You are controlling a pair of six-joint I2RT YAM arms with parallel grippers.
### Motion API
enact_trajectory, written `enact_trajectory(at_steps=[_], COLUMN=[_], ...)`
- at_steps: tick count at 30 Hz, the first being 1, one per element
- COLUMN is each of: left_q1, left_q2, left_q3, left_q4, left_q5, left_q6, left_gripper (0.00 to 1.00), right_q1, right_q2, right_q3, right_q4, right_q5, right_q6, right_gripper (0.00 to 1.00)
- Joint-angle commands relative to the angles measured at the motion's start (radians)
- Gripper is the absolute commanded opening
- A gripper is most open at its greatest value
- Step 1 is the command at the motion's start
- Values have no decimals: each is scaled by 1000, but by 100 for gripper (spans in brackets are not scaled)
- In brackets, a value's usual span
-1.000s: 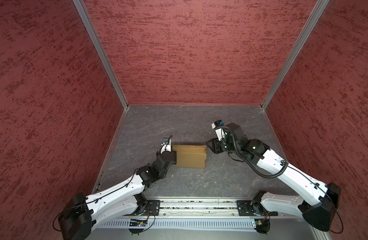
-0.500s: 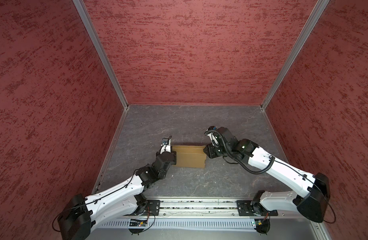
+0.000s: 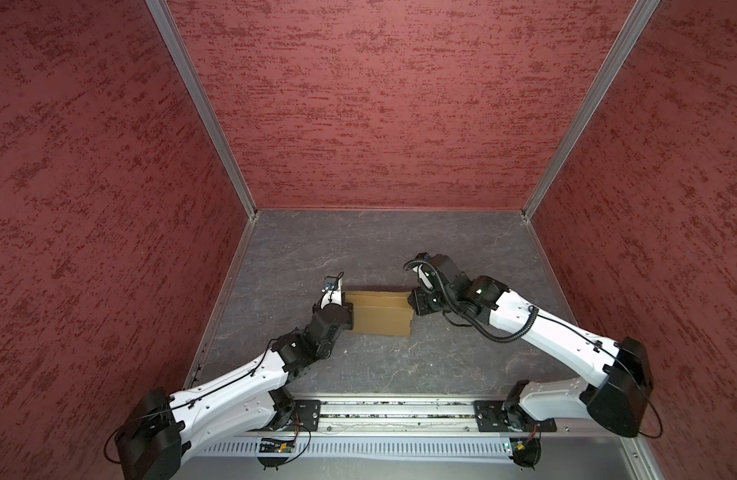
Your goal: Fold the paper box
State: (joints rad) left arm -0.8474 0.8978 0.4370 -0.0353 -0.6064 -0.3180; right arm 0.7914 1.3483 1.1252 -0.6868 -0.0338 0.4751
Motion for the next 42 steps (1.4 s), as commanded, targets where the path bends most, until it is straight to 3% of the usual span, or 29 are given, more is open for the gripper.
enact_trajectory(at_steps=[1,42], left_q1=[-4,-3], left_q2=[-10,-7], left_q3=[-26,-33], left_q4=[-22,-17], left_q5=[-6,-1], left_q6=[-8,-10], left_gripper=[0,0], right_q1=[6,6], right_q2=[11,-6], right_q3=[38,21], right_q4=[15,4], right_q5=[34,34], right_q6=[22,10], right_gripper=[25,9])
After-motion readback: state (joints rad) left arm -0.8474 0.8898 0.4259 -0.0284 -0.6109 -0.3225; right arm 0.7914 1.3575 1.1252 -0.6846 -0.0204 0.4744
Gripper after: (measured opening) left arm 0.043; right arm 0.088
